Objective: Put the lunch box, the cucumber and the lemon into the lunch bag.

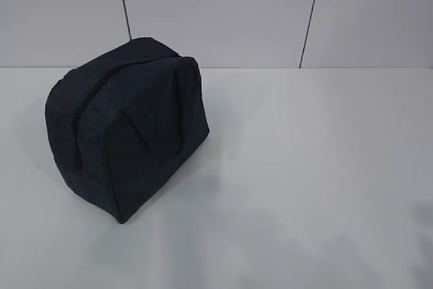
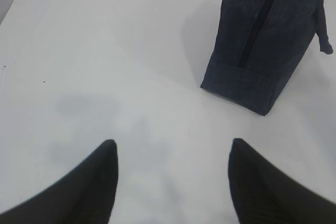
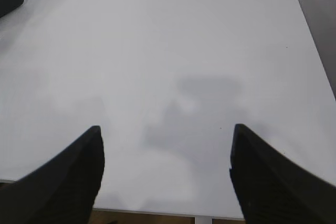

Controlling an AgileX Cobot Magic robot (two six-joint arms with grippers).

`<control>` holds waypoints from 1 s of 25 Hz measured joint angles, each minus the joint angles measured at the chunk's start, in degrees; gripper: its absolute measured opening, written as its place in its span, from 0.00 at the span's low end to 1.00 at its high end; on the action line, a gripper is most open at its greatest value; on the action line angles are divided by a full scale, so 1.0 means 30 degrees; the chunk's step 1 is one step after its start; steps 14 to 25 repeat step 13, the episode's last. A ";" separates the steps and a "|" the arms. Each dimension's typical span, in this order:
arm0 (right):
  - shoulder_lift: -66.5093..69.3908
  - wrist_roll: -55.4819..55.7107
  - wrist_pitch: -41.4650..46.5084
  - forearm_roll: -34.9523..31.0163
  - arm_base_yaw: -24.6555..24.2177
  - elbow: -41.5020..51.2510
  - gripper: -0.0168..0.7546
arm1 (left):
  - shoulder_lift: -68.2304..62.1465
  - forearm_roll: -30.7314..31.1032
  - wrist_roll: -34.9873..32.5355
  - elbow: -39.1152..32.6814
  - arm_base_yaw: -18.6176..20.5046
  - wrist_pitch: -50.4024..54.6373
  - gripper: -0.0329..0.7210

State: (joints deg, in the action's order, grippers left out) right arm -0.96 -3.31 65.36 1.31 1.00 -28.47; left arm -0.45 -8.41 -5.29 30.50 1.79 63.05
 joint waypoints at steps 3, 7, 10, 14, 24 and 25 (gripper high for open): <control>0.0000 0.0000 0.0000 0.0000 0.0000 0.0000 0.77 | 0.0000 0.0000 0.0000 0.0000 0.0000 0.0000 0.66; 0.0000 0.0000 0.0000 0.0000 0.0000 0.0000 0.77 | 0.0000 0.0000 0.0000 0.0000 0.0000 0.0000 0.66; 0.0000 0.0000 0.0000 0.0000 0.0000 0.0000 0.77 | 0.0000 0.0000 0.0000 0.0000 0.0000 0.0000 0.66; 0.0000 0.0000 0.0000 0.0000 0.0000 0.0000 0.77 | 0.0000 0.0000 0.0000 0.0000 0.0000 0.0000 0.65; 0.0000 0.0000 0.0000 0.0000 0.0000 0.0000 0.77 | 0.0000 0.0000 0.0000 0.0000 0.0000 0.0000 0.65; 0.0000 0.0000 0.0000 0.0000 0.0000 0.0000 0.77 | 0.0000 0.0000 0.0000 0.0000 0.0000 0.0000 0.65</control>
